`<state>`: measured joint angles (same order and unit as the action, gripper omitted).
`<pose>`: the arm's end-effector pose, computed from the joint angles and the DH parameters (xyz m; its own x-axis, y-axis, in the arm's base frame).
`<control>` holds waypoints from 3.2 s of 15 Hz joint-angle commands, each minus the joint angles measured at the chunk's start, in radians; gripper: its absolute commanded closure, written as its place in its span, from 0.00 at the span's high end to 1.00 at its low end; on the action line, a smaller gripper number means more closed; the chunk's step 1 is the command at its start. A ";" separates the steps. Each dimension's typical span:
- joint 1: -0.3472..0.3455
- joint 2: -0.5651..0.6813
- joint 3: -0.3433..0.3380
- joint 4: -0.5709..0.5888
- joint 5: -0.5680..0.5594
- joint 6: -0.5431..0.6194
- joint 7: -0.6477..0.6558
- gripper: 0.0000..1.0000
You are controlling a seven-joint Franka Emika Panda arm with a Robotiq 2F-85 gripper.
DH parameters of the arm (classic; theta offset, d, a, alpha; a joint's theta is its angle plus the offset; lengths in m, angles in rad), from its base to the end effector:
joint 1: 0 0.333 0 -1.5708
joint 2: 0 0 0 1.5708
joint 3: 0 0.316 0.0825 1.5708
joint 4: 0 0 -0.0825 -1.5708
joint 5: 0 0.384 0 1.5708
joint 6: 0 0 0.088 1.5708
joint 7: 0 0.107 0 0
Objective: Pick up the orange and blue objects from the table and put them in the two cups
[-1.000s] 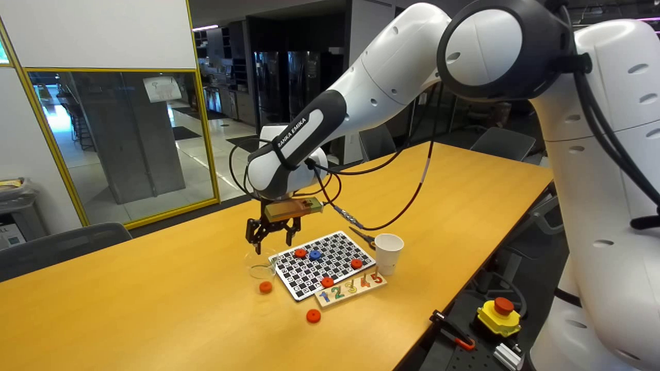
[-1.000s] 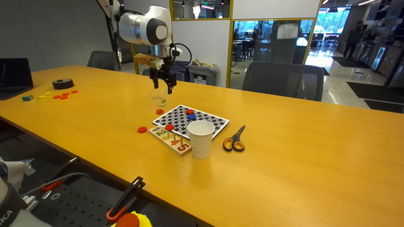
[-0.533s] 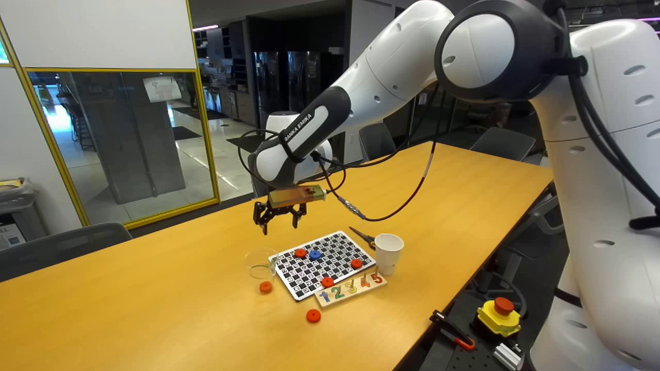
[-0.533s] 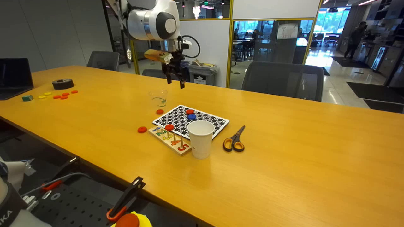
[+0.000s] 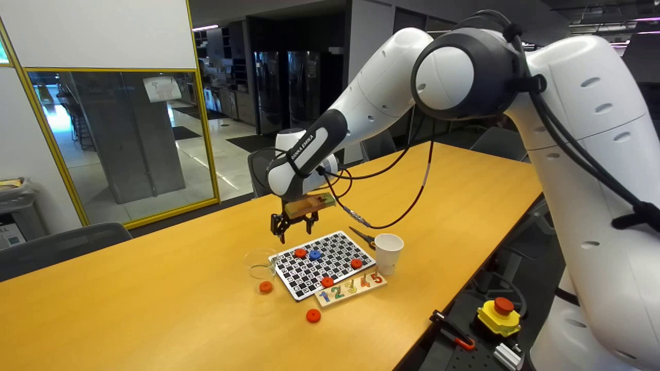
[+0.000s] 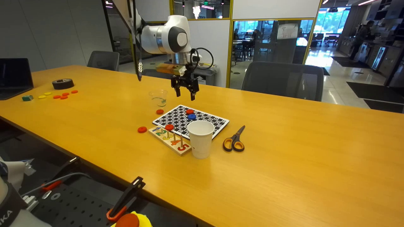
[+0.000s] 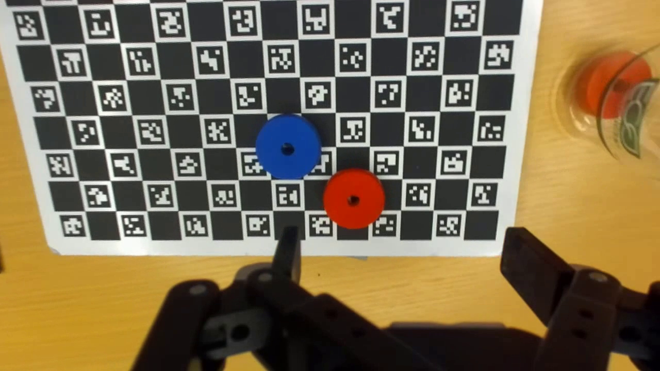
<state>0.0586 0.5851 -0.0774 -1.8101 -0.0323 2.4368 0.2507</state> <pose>0.6571 -0.0087 0.2227 0.9721 -0.2277 0.0563 -0.2306 -0.9716 0.0523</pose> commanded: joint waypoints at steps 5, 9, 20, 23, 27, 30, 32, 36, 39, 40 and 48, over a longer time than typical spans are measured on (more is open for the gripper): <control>-0.106 0.132 0.075 0.149 -0.013 -0.073 -0.375 1.00; -0.126 0.168 0.080 0.187 -0.012 -0.070 -0.455 1.00; -0.124 0.172 0.094 0.143 -0.011 -0.005 -0.489 1.00; -0.125 0.169 0.097 0.135 -0.010 0.002 -0.491 1.00; -0.121 0.164 0.095 0.125 -0.012 -0.012 -0.484 1.00; -0.121 0.163 0.095 0.117 -0.010 -0.011 -0.482 1.00; -0.121 0.164 0.094 0.113 -0.011 0.000 -0.483 1.00; -0.114 0.152 0.086 0.102 -0.015 0.005 -0.465 0.58; -0.104 0.136 0.074 0.093 -0.020 0.000 -0.444 0.36; -0.100 0.132 0.069 0.091 -0.023 0.000 -0.434 0.29; 0.070 -0.002 -0.043 -0.019 -0.147 0.151 -0.118 0.20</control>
<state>0.0443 0.6885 -0.0664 -1.7350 -0.1187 2.5229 0.0028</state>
